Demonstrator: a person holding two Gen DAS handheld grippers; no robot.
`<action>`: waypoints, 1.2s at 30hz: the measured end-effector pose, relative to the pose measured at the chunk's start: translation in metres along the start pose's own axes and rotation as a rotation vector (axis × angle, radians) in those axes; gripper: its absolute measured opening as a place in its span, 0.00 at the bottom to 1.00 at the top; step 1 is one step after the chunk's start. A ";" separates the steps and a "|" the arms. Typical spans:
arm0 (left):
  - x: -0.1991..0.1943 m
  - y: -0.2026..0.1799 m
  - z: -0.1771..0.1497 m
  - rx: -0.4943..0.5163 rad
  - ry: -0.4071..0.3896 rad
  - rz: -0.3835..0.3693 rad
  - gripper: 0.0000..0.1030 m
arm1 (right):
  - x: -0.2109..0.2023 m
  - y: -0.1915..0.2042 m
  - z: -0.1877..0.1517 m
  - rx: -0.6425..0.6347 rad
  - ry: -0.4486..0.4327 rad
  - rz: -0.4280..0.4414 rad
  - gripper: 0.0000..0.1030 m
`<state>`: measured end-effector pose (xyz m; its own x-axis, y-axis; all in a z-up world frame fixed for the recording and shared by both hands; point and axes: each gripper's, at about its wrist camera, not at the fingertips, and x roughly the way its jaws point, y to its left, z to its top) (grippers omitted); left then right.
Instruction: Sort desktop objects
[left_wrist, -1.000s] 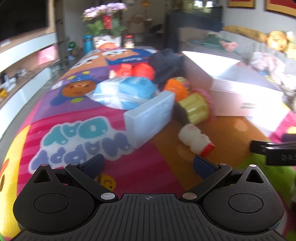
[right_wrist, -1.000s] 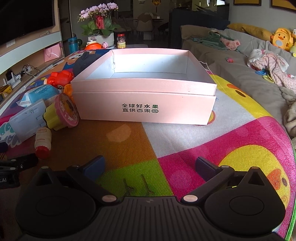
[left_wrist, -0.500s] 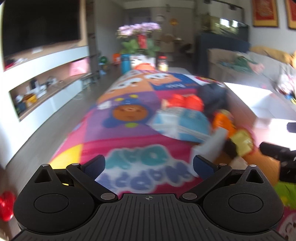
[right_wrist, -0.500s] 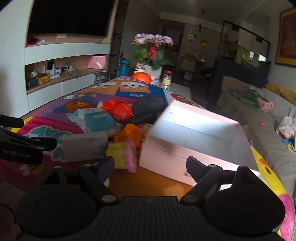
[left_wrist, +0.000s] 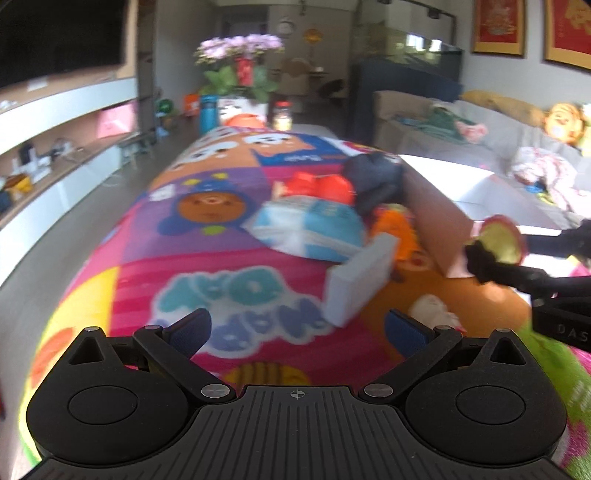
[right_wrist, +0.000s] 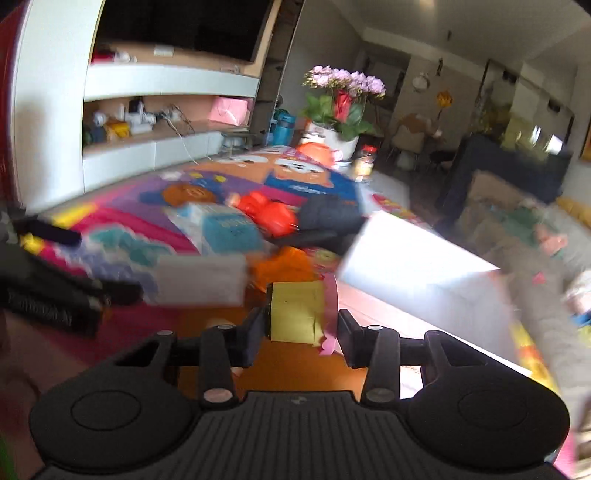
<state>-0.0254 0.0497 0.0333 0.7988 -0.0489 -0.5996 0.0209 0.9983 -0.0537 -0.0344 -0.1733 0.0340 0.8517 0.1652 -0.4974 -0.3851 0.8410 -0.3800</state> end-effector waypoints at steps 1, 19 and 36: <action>0.000 -0.003 -0.001 0.013 -0.005 -0.018 1.00 | -0.003 -0.003 -0.007 -0.042 0.010 -0.046 0.29; -0.006 -0.026 -0.007 0.099 -0.015 -0.080 1.00 | -0.018 -0.051 -0.041 0.284 -0.023 -0.157 0.81; 0.002 -0.049 -0.017 0.132 0.028 -0.141 1.00 | 0.005 -0.086 -0.055 0.442 0.142 -0.030 0.50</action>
<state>-0.0348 0.0006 0.0206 0.7657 -0.1873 -0.6153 0.2113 0.9768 -0.0344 -0.0168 -0.2735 0.0213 0.7910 0.0913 -0.6050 -0.1466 0.9883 -0.0426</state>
